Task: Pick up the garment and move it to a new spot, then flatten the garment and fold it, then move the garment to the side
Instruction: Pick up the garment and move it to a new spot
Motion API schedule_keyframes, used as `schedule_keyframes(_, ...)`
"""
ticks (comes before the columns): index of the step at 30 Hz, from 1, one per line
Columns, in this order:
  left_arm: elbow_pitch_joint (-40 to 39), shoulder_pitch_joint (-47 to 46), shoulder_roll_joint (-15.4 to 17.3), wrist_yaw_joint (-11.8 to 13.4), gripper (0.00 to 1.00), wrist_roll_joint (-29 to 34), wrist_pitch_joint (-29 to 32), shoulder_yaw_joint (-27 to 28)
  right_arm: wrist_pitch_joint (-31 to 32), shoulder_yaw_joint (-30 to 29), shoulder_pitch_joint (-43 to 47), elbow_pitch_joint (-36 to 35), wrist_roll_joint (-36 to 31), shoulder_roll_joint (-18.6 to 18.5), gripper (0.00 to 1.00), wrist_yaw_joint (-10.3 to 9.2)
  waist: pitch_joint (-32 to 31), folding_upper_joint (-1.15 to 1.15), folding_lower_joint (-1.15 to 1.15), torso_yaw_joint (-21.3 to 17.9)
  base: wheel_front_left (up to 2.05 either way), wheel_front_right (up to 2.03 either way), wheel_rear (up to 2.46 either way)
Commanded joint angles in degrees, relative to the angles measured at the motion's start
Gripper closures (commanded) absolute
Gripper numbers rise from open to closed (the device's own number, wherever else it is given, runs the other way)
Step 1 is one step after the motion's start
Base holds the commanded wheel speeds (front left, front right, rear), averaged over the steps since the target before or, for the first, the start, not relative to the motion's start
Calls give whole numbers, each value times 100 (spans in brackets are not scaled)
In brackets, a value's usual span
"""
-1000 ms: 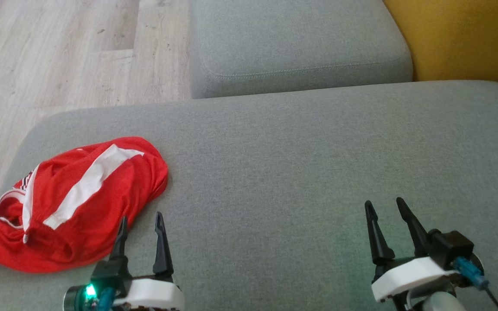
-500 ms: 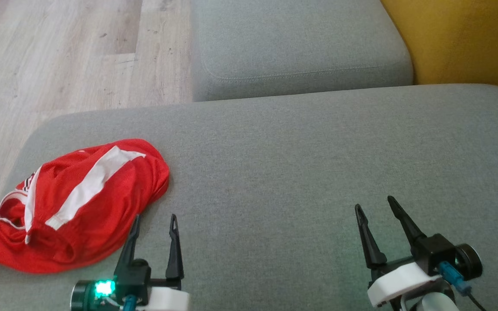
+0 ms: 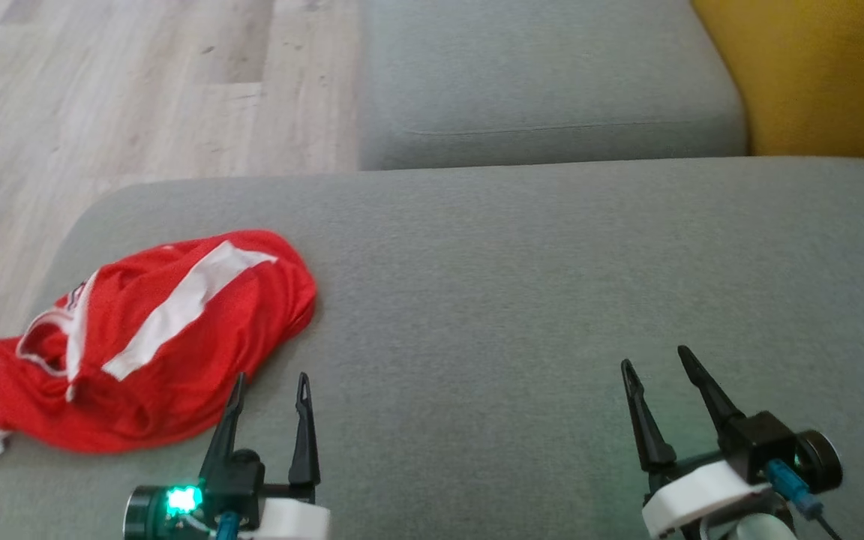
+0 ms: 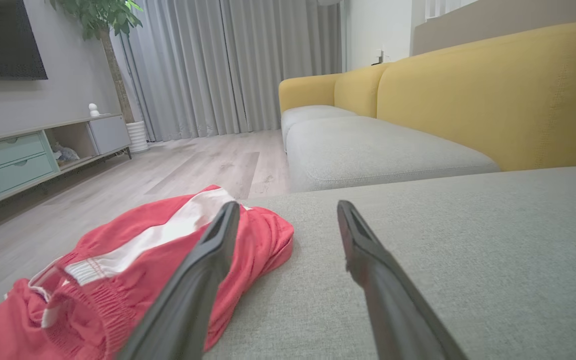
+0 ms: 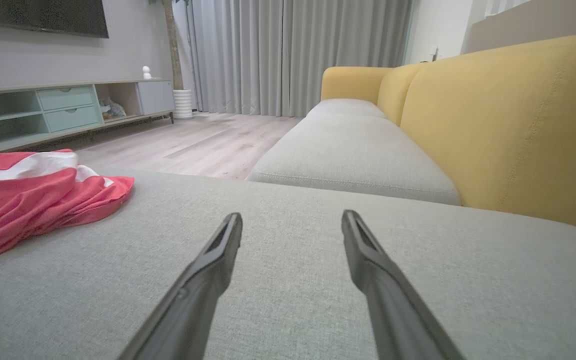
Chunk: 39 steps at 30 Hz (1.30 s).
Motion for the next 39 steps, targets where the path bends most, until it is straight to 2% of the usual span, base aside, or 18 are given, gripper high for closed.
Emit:
schedule_keyframes(1,-151,-372,20,22,0,48,-55,162,-63,109,-164,-208,15,-48,0,43,34,0,0,173,0,0,0)
schedule_keyframes(5,-129,-402,20,124,0,58,-55,230,-63,68,-162,-225,43,-48,0,43,85,0,0,593,0,0,0)
schedule_keyframes(7,-107,-417,23,199,0,113,-55,316,-63,-4,-165,-274,105,-48,0,43,136,0,0,975,0,0,0)
schedule_keyframes(12,-174,-398,54,224,0,126,-55,502,-63,-109,-144,-355,168,-48,0,43,177,0,0,1600,0,0,0)
schedule_keyframes(13,-174,-398,54,224,0,126,-55,502,-63,-109,-144,-355,168,-48,0,43,177,0,0,1600,0,0,0)
schedule_keyframes(21,-334,-312,135,288,0,175,-55,775,-63,-474,-106,-234,161,-48,0,43,251,0,0,2321,0,0,0)
schedule_keyframes(25,-340,-357,126,296,0,126,-55,907,-63,-677,-183,-213,180,-48,0,43,360,0,0,2493,0,0,0)
schedule_keyframes(30,-264,-543,112,219,0,99,-55,990,-63,-806,-267,-347,72,-48,0,43,577,0,0,2513,0,0,0)
schedule_keyframes(39,-31,-1437,33,9,0,-246,-55,858,-63,-868,-790,-856,-516,-135,0,43,1774,0,0,2275,0,0,0)
